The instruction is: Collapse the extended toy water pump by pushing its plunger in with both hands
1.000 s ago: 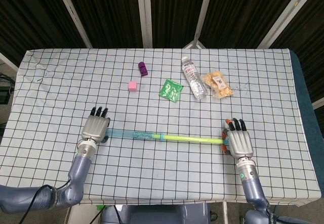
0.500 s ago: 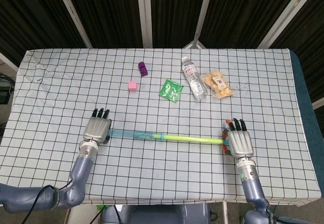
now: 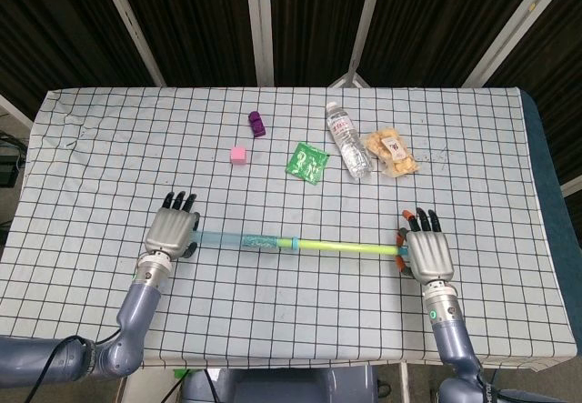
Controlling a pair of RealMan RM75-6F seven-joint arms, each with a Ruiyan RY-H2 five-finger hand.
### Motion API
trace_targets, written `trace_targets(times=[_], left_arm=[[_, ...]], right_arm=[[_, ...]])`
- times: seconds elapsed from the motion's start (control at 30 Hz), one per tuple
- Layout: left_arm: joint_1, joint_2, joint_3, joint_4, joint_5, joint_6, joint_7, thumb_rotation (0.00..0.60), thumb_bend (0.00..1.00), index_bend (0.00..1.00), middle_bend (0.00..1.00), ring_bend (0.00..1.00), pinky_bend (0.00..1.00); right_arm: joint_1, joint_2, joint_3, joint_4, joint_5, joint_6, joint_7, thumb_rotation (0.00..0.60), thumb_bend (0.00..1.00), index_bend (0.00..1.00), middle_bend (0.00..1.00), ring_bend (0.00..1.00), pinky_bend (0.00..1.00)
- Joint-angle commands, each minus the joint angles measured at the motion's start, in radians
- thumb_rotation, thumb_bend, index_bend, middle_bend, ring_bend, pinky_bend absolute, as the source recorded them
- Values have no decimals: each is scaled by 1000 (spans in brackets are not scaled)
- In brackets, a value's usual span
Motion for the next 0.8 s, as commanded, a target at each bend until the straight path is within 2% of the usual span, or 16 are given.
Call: trace_targets(times=[0.03, 0.8], left_arm=[[1, 24, 6, -32, 11, 7, -6, 600, 522, 564, 59, 0, 0], [-17, 34, 24, -149, 44, 54, -9, 600, 522, 567, 57, 0, 0]], right_arm=[[3, 7, 3, -23, 2, 6, -9, 600, 491, 642, 190, 0, 0], [28, -14, -11, -140, -5, 51, -106, 600, 490, 650, 196, 0, 0]])
